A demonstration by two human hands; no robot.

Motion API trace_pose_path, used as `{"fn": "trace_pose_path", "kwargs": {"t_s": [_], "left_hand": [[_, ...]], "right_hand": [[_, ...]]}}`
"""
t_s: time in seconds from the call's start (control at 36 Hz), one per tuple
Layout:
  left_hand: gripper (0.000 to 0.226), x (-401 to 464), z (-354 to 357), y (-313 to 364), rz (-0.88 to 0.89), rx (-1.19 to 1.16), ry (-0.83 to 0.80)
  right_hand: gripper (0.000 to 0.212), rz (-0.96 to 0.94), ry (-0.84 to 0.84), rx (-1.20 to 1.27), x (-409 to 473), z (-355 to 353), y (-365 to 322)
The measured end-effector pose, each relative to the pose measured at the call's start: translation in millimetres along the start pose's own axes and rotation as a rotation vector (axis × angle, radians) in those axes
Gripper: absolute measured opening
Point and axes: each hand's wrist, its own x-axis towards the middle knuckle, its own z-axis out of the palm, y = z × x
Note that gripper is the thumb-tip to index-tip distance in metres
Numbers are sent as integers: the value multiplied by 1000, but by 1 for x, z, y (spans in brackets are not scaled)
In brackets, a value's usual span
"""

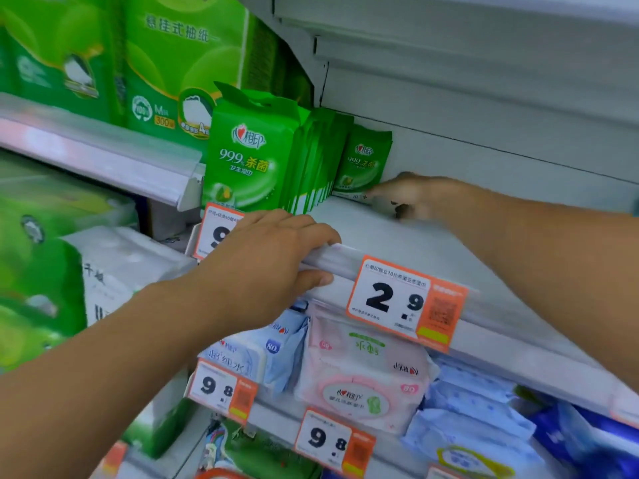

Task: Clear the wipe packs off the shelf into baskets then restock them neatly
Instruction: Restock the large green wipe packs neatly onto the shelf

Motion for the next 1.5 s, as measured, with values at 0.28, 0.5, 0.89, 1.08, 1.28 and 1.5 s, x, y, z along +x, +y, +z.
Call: {"fn": "trace_pose_path", "kwargs": {"t_s": [0.28,0.5,0.89,1.08,1.28,1.5], "left_hand": [[27,-94,44,118,-12,-201,-84],[74,-184,132,207,-524,-493,-1004],[101,-212,144,236,-730,-666,-1048],[75,-189,80,209,-875,-1042,-802],[59,-144,16,225,-938,-1493,-322],[41,-107,-30,239,-866,-1559,-62]], "right_hand": [[13,-827,391,-11,-310,50,73],[84,373,-517,-336,-391,111,269],[114,430,-504,106,-463,124,323],[90,255,-229,484,-442,93,274],[46,32,166,702,-430,-24,191],[87,54,-166,1097,-441,-15,161]]}}
